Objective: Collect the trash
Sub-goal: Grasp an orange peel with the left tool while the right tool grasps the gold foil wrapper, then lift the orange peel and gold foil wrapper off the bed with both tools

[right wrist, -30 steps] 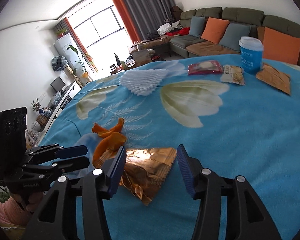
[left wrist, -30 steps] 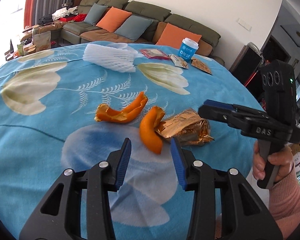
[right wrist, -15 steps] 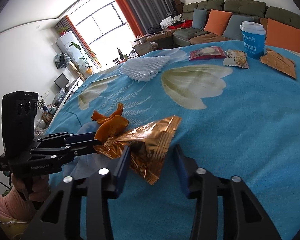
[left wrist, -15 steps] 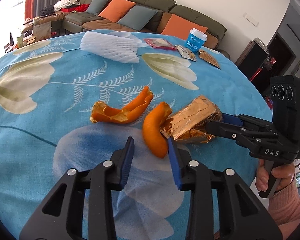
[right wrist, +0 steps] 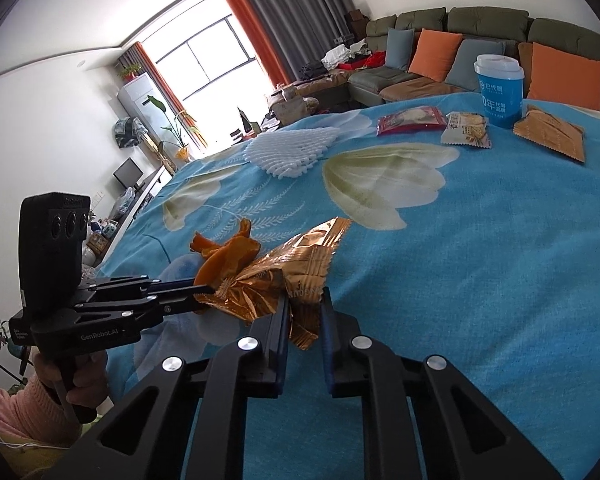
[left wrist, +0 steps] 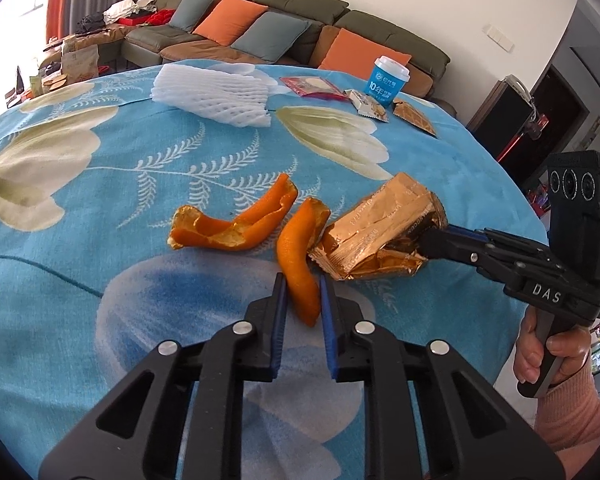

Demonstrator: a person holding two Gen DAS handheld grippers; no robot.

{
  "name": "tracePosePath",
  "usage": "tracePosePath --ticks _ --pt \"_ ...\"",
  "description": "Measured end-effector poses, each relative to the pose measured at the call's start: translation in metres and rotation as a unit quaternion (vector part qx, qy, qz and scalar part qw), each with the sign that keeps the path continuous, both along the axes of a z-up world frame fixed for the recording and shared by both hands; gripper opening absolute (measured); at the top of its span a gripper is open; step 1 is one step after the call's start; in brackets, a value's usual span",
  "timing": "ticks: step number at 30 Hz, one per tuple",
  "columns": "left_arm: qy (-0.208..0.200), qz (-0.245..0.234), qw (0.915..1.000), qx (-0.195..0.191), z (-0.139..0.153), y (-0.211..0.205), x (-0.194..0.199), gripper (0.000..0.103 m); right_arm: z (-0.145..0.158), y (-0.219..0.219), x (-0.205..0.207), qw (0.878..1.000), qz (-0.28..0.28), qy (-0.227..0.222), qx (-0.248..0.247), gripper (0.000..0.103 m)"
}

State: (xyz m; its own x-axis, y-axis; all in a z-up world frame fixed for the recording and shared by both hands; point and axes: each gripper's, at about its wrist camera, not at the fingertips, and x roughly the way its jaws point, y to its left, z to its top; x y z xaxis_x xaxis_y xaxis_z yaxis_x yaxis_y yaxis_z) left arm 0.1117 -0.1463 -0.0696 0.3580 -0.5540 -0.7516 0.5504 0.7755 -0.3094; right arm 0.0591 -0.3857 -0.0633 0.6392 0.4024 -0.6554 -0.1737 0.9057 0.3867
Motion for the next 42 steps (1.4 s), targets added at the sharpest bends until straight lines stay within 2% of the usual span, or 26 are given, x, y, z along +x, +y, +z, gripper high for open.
tracePosePath --ticks 15,42 --pt "-0.047 0.036 0.9982 -0.007 0.027 0.046 -0.024 0.014 0.018 0.012 -0.002 0.999 0.013 -0.031 0.016 0.012" --pt "-0.079 0.120 0.9895 -0.014 0.049 0.127 -0.049 0.012 0.025 0.074 0.007 0.995 0.081 -0.043 0.043 0.012"
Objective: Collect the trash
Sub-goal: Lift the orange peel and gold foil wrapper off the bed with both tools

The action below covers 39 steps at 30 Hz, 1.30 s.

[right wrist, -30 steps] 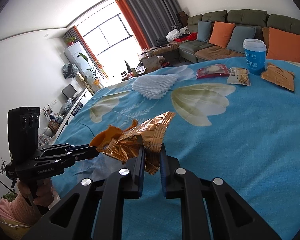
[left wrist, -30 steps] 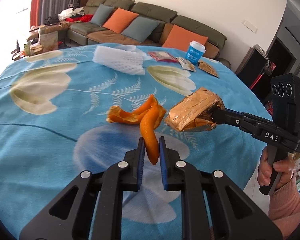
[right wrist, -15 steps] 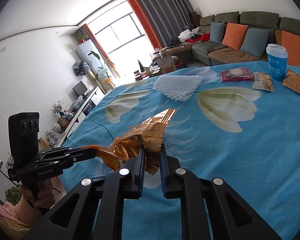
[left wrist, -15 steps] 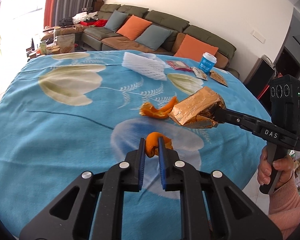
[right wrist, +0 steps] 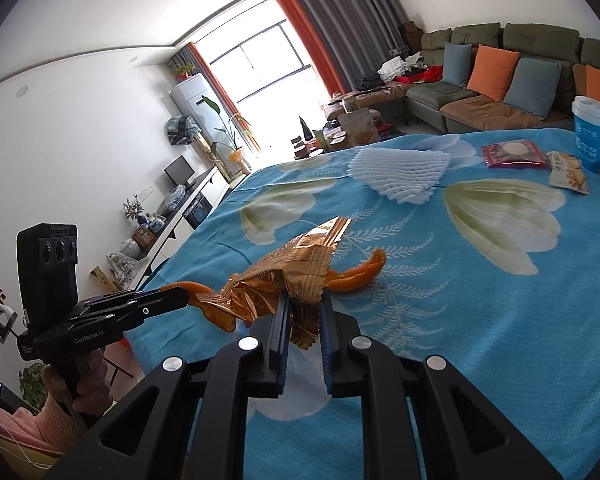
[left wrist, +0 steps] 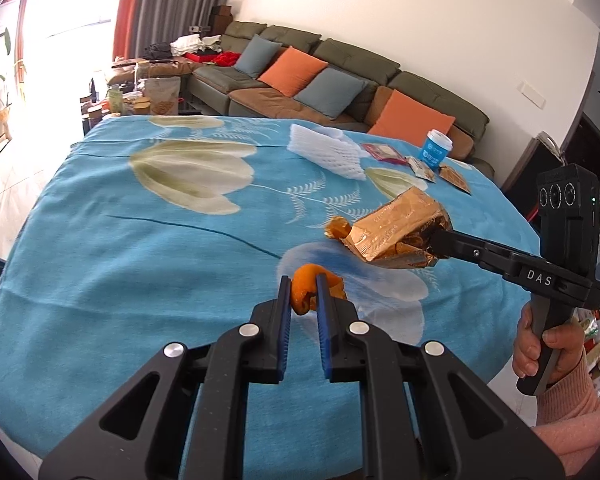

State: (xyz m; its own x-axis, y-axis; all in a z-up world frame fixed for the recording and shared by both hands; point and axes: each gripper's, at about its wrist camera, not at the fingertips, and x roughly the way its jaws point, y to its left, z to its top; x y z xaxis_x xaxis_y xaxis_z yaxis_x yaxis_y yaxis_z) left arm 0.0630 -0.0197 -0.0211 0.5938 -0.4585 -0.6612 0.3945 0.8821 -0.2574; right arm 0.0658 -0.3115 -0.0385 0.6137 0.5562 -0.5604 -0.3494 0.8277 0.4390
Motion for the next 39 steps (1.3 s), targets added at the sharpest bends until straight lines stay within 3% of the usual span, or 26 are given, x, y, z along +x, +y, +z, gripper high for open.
tracePosePath --ticks 39 --pt "-0.024 0.096 0.9950 -0.007 0.015 0.079 -0.024 0.012 0.003 0.078 0.028 0.997 0.083 -0.002 0.005 0.012"
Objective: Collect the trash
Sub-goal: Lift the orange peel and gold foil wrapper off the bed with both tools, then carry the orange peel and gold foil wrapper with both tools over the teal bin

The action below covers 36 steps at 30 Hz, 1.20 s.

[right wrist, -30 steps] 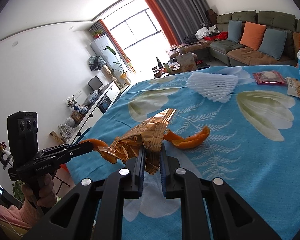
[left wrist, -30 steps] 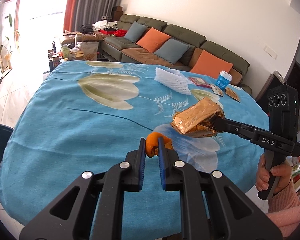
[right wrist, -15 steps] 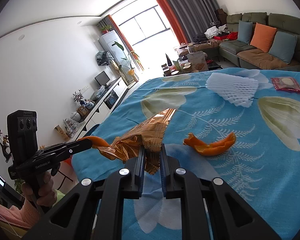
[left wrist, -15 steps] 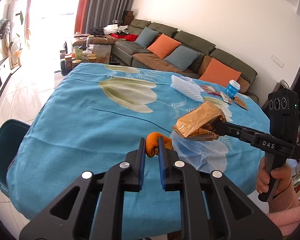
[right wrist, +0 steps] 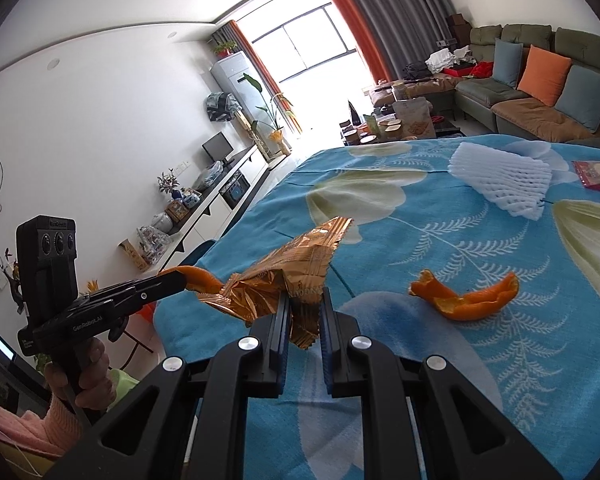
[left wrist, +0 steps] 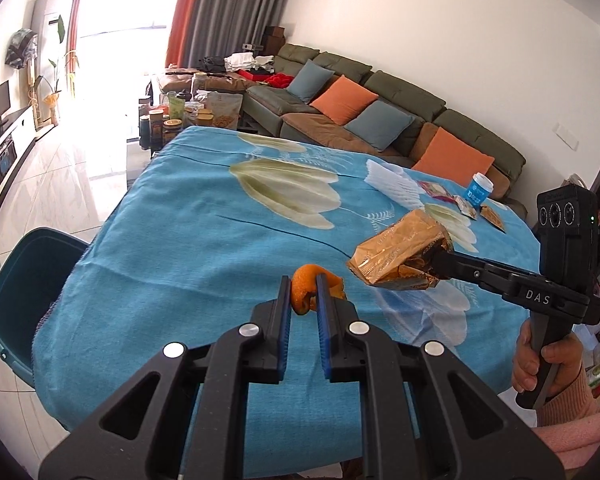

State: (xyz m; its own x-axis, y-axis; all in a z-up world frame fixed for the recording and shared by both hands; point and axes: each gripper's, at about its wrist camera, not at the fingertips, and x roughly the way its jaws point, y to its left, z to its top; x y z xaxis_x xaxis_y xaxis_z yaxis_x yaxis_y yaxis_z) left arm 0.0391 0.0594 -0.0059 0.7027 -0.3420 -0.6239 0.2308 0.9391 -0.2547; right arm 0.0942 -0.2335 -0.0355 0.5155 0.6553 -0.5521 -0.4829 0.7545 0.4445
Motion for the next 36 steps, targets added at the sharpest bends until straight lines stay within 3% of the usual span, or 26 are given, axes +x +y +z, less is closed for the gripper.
tracePosePath --ticks 36 --pt "-0.006 0.072 0.9973 -0.013 -0.001 0.058 -0.012 0.012 -0.001 0.066 0.024 0.998 0.069 -0.003 -0.001 0.012"
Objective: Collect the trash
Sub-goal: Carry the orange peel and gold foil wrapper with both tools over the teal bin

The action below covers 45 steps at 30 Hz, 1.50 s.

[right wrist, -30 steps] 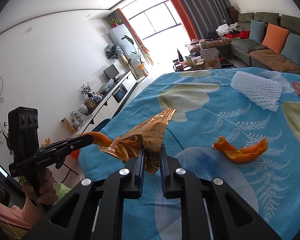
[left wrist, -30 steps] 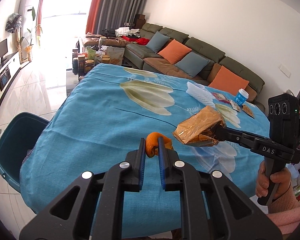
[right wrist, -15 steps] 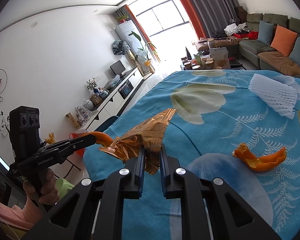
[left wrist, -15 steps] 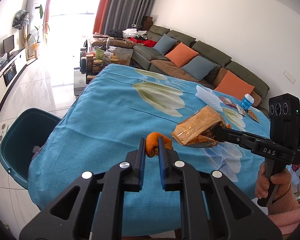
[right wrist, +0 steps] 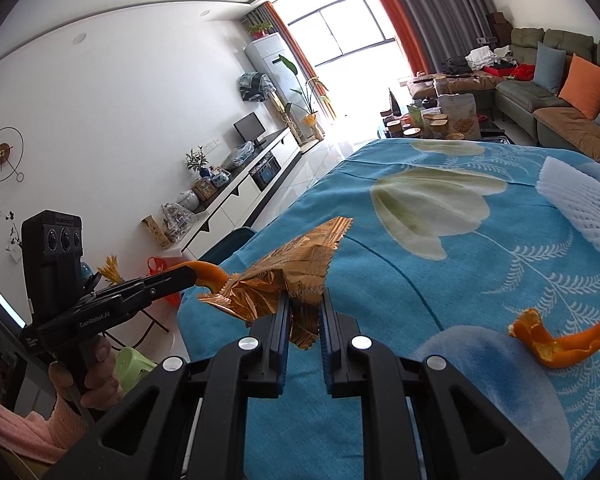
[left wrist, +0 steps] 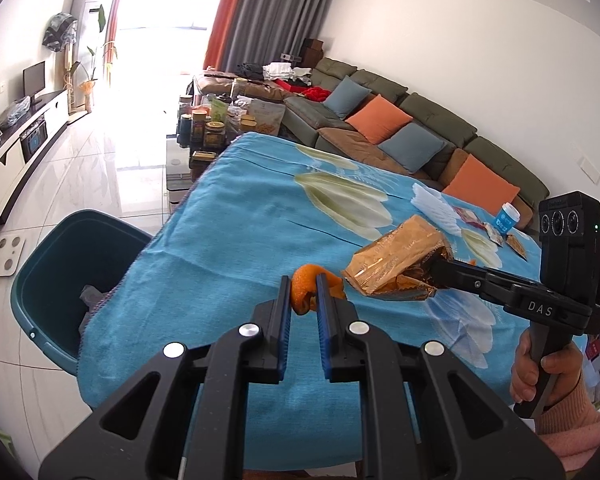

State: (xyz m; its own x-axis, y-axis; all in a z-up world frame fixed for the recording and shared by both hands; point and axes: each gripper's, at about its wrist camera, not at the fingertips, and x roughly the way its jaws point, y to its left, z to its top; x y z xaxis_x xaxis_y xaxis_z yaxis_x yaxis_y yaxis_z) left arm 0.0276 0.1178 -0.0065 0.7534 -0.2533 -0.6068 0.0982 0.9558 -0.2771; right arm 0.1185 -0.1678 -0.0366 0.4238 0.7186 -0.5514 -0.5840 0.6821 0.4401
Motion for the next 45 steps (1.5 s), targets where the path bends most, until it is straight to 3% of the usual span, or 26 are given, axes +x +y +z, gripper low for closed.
tracePosePath --ticks 31,45 --pt "-0.016 0.092 0.9957 -0.002 0.008 0.070 -0.017 0.012 0.006 0.060 0.014 0.999 0.053 0.001 -0.005 0.012" --pt "-0.014 0.142 0.9898 0.000 0.007 0.106 -0.023 0.012 0.008 0.096 0.019 0.996 0.086 -0.005 -0.022 0.012"
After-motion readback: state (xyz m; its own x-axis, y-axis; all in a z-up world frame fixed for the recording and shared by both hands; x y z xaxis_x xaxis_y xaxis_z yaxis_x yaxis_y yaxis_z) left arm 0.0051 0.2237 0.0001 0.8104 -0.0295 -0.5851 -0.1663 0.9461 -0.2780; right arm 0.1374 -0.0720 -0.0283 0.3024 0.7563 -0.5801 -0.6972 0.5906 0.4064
